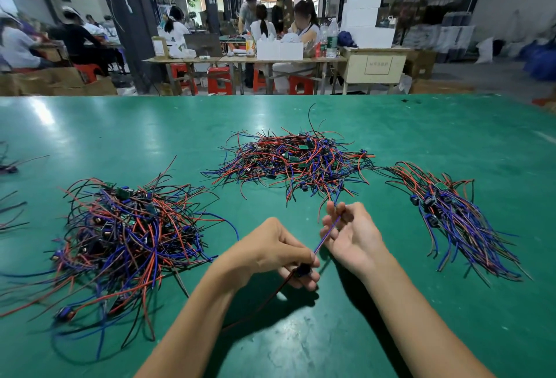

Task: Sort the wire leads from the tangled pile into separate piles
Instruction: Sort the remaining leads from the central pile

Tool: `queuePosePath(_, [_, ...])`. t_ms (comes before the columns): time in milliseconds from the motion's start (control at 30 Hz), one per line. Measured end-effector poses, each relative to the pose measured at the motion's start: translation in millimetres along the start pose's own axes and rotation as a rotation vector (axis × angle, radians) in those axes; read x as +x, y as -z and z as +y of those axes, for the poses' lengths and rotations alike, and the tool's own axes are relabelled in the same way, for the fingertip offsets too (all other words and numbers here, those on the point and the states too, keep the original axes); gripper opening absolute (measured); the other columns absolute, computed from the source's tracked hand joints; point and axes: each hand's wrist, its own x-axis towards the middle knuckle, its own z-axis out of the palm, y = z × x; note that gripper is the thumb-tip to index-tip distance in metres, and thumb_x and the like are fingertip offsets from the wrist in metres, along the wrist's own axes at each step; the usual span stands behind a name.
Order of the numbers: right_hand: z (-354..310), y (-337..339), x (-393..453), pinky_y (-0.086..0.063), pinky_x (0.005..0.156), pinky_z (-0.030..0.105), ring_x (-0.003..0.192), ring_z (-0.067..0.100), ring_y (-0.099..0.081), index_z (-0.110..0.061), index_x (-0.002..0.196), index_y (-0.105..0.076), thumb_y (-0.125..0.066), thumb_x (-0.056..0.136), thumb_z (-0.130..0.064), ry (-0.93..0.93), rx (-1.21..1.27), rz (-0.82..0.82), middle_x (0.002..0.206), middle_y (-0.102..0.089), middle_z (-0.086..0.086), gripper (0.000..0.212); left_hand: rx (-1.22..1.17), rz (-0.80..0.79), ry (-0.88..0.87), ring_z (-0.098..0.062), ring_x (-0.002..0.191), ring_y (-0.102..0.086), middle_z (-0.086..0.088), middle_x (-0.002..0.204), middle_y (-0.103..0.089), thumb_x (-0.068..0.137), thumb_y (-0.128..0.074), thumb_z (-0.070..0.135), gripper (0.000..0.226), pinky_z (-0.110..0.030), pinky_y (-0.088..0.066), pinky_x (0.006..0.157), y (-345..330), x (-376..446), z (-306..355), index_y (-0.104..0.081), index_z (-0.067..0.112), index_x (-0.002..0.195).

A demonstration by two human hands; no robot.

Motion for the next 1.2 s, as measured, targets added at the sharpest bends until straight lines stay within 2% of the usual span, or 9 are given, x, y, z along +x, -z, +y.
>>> queuePosePath(100, [-6.3,6.1,-2.8,-0.048,0.054,0.023,0.063,0.012,-0.056,-0.020,0.077,-0.057,-0.045,0.099,-0.022,-0.055,0.141,-0.084,0.077,-0.070,-0.001,0.025,-0.009,0.057,-0.002,-0.026,0.071,-0.075,-0.019,0.085,-0.076,0.089,-0.068,0.009,0.016,-0.026,-0.060,0.062,1.9,1.2,-2.3,-0.077,-0.004,0.085])
queuePosePath(233, [1.3,4.8,-5.2,-0.056,0.071,0.028,0.085,0.017,-0.071,-0.019,0.111,-0.070,-0.041,0.101,-0.056,0.126,-0.454,-0.252,0.105,-0.077,0.002,0.048,-0.136,0.180,-0.048,-0.027,0.074,-0.076,-0.021,0.086,-0.076,0.088,-0.068,0.008,0.015,-0.029,-0.061,0.066,5.7,5.3,-3.0,-0.077,-0.004,0.088])
queuePosePath(333, [15.2,-0.4,-12.2,-0.056,0.063,0.022,0.077,0.015,-0.070,-0.015,0.104,-0.076,-0.057,0.100,-0.037,0.289,-0.734,-0.365,0.094,-0.078,0.001,0.030,-0.181,0.213,-0.083,-0.027,0.075,-0.076,-0.021,0.087,-0.076,0.093,-0.065,0.011,0.018,-0.027,-0.060,0.064,9.2,5.8,-2.0,-0.077,-0.003,0.093])
queuePosePath(400, [19.0,-3.3,-15.9,-0.055,0.056,0.021,0.070,0.012,-0.070,-0.012,0.096,-0.076,-0.060,0.100,-0.024,0.384,-0.703,-0.336,0.085,-0.077,0.002,0.021,-0.253,0.175,-0.050,-0.028,0.079,-0.076,-0.022,0.093,-0.076,0.098,-0.063,0.019,0.023,-0.026,-0.060,0.064,12.2,4.3,-0.9,-0.075,0.000,0.102])
queuePosePath(467, [16.0,-3.4,-18.2,-0.055,0.056,0.021,0.071,0.012,-0.073,-0.013,0.099,-0.075,-0.058,0.101,-0.024,0.398,-0.601,-0.274,0.090,-0.079,0.003,0.020,-0.319,0.093,-0.018,-0.030,0.086,-0.076,-0.022,0.101,-0.075,0.098,-0.061,0.027,0.028,-0.027,-0.061,0.068,17.8,1.1,-0.8,-0.073,0.003,0.108])
queuePosePath(533, [9.3,-0.1,-19.2,-0.054,0.056,0.020,0.076,0.012,-0.074,-0.016,0.105,-0.073,-0.057,0.102,-0.029,0.399,-0.553,-0.212,0.096,-0.079,0.002,0.021,-0.304,0.047,-0.042,-0.028,0.088,-0.075,-0.021,0.103,-0.075,0.094,-0.066,0.020,0.024,-0.026,-0.060,0.072,24.3,-2.0,-2.6,-0.072,0.002,0.108])
queuePosePath(700, [1.6,4.1,-19.8,-0.056,0.055,0.022,0.071,0.013,-0.073,-0.016,0.113,-0.070,-0.060,0.100,-0.031,0.338,-0.429,-0.176,0.102,-0.078,0.003,0.022,-0.203,0.143,-0.105,-0.020,0.071,-0.074,-0.019,0.092,-0.075,0.092,-0.065,-0.002,0.021,-0.022,-0.058,0.064,29.5,-2.2,-6.6,-0.069,-0.008,0.111])
queuePosePath(1000, [-0.8,3.6,-20.1,-0.058,0.056,0.021,0.072,0.015,-0.075,-0.018,0.111,-0.070,-0.062,0.098,-0.032,0.338,-0.373,-0.193,0.102,-0.078,0.001,0.022,0.088,0.233,-0.165,-0.012,0.061,-0.065,0.000,0.078,-0.073,0.099,-0.059,0.007,0.016,-0.017,-0.049,0.059,28.2,5.4,-8.3,-0.073,0.008,0.106])
queuePosePath(1200, [-4.6,4.2,-21.8,-0.054,0.051,0.019,0.069,0.013,-0.074,-0.018,0.096,-0.070,-0.072,0.088,-0.038,0.337,-0.289,-0.128,0.089,-0.079,0.000,0.022,0.269,0.255,-0.250,-0.013,0.061,-0.057,0.004,0.072,-0.072,0.105,-0.052,0.019,0.024,-0.019,-0.049,0.063,24.7,8.4,-6.9,-0.076,0.015,0.101])
